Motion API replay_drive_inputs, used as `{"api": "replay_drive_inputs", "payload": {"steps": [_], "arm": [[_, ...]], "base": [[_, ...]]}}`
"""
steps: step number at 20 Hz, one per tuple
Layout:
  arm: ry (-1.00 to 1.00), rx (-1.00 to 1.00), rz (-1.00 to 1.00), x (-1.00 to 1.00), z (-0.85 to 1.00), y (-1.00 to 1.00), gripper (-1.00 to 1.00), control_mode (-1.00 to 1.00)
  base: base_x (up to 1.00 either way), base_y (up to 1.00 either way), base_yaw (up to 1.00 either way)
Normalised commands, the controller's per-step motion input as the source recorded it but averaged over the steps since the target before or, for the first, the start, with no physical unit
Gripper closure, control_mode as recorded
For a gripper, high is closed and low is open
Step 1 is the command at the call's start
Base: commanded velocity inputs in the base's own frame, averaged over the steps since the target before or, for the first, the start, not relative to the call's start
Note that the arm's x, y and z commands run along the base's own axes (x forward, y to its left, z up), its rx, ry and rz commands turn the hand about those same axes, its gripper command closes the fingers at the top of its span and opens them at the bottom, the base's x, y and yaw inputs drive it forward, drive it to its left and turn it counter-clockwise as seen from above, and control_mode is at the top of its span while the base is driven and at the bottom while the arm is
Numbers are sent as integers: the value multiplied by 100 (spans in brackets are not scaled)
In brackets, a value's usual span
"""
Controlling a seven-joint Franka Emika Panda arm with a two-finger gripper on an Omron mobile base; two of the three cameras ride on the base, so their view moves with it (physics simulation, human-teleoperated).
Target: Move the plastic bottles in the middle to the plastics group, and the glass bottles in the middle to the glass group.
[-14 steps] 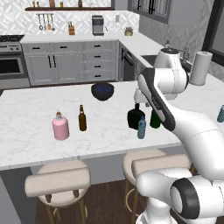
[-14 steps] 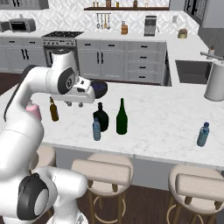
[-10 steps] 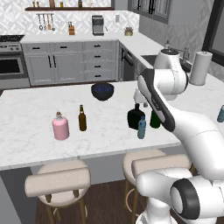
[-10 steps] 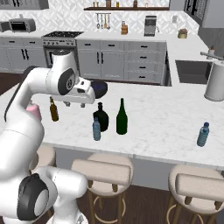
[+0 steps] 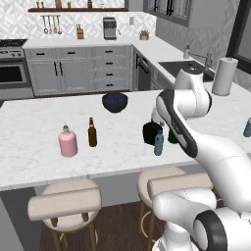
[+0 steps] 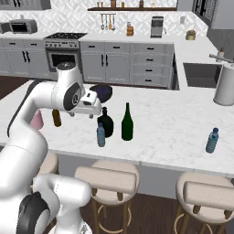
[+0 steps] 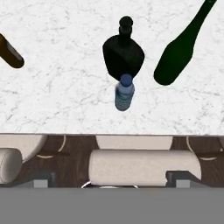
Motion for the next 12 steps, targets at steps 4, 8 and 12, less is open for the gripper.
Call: {"api": "replay_drive_inputs", "payload": {"steps": [4,8,12], "arm": [[-15,0,0,9,0,-18,-100,-100],[-14,0,0,41,-3,0,-100,-100],[-1,0,0,43,-6,-2,-100,-100]], "base": [[0,0,0],[0,0,0],[0,0,0]]}}
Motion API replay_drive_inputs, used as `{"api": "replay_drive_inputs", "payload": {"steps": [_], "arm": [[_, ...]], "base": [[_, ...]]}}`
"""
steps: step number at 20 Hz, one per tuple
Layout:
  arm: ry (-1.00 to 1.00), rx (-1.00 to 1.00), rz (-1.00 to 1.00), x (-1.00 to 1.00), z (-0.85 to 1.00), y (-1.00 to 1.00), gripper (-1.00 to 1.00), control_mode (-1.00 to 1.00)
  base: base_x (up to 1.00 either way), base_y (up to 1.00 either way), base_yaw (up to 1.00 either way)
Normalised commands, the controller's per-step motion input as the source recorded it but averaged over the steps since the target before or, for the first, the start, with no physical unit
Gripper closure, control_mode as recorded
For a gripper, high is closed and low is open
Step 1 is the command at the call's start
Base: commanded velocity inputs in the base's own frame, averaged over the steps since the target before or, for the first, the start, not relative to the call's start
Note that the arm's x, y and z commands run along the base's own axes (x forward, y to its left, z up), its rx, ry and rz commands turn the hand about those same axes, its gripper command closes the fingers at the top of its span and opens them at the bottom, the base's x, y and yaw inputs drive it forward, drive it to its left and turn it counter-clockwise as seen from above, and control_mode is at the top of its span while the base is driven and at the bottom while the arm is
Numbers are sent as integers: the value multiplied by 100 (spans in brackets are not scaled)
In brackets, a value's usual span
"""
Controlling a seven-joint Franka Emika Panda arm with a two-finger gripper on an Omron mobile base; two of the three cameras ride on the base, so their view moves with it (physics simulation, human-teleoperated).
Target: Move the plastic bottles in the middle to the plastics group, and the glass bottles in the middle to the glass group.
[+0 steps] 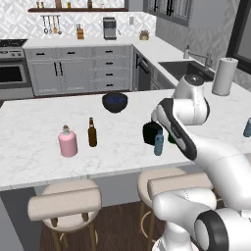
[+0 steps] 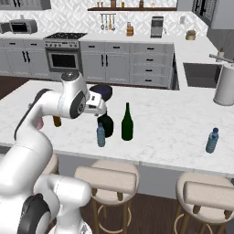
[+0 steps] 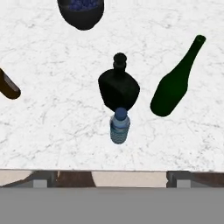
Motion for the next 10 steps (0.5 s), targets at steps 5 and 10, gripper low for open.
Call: {"api": "replay_drive_inputs", "payload": {"steps": [5,10], "arm": [[10,-3,0,25,-31,-6,-100,-100],[7,-1,1,26,-56,-1,-100,-100]], "base": [[0,0,0],[0,0,0]]}}
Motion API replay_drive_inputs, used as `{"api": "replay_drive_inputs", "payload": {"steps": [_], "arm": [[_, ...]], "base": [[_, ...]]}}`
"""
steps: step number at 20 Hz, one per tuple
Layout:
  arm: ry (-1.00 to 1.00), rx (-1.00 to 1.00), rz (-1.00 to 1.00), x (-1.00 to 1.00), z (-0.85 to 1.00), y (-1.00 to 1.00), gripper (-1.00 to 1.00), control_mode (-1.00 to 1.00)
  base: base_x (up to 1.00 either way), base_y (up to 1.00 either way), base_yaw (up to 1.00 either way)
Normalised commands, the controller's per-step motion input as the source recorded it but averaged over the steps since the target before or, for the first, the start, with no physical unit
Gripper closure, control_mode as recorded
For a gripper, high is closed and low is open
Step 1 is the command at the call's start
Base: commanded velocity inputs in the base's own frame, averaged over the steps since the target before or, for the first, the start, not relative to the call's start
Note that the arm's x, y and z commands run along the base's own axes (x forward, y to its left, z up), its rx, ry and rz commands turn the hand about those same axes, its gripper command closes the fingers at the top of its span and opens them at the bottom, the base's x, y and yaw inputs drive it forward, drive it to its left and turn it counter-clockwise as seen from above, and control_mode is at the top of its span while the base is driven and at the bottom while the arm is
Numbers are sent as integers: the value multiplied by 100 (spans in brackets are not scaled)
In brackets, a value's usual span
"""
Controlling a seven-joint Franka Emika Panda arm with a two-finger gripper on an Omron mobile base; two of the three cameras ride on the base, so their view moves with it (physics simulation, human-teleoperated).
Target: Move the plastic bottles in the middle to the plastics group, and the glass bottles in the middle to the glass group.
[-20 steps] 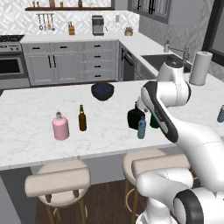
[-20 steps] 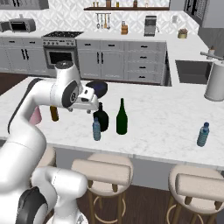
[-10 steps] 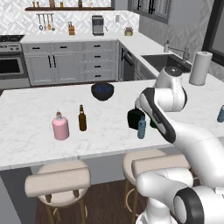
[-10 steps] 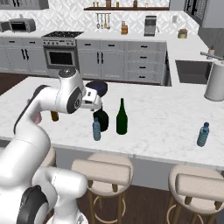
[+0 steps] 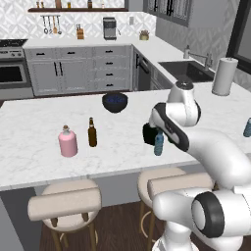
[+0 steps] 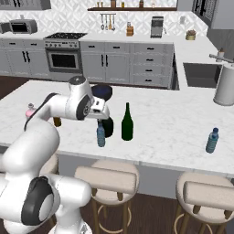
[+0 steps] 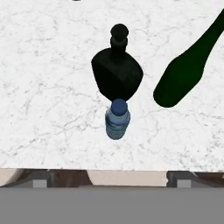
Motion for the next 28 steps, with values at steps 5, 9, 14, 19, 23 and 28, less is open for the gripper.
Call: {"api": "replay_drive_inputs", "payload": {"steps": [5,9,14,19,23,28], "arm": [[0,0,3,22,-44,0,-100,-100],[0,0,3,28,-34,0,-100,-100],[0,0,3,25,-15,-1,-100,-100],[4,0,5,17,-3,-3,-100,-100],[3,0,3,13,-10,0,-100,-100],[4,0,2,18,-20,0,-100,-100]], "base": [[0,0,0],[0,0,0],[0,0,0],[0,0,0],[0,0,0],[0,0,0]]}}
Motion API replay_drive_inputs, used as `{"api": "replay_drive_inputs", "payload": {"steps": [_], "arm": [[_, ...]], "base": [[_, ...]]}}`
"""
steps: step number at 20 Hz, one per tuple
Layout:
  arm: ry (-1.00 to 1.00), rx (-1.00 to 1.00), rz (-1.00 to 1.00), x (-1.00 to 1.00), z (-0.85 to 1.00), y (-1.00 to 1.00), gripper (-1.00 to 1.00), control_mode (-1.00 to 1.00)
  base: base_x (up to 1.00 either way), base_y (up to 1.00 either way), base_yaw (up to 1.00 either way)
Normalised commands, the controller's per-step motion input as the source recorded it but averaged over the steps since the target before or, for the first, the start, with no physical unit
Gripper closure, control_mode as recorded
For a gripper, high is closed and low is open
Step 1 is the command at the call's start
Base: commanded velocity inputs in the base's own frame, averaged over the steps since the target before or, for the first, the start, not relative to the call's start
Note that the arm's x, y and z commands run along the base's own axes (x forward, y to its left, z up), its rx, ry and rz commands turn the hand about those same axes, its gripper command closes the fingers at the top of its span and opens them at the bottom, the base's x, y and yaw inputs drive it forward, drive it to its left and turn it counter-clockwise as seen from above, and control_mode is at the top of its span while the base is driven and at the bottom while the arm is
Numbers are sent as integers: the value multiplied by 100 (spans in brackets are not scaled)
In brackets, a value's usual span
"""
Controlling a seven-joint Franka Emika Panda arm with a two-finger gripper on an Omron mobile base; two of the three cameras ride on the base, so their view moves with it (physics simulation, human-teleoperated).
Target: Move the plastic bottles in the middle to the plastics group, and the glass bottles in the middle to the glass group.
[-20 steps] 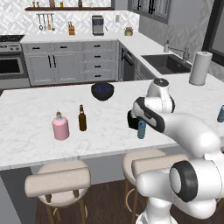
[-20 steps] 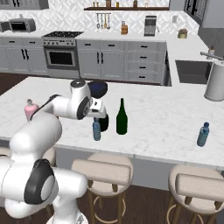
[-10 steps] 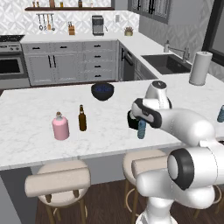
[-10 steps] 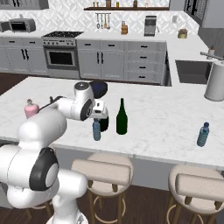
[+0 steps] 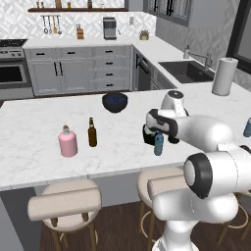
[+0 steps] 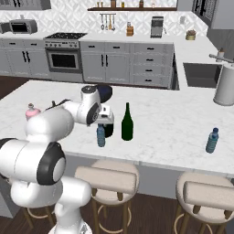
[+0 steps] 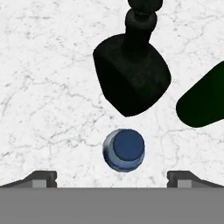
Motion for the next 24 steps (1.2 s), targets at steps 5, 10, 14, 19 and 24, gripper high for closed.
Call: {"api": "replay_drive_inputs", "payload": {"steps": [5,10,14,19,24], "arm": [[3,0,0,8,-2,-15,-100,-100],[1,0,0,0,-2,-5,-100,-100],[0,0,0,4,-19,0,-100,-100],[0,0,0,5,-20,0,-100,-100],[0,0,0,1,-11,0,-100,-100]], "base": [[0,0,0],[0,0,0],[0,0,0],[0,0,0],[0,0,0]]}}
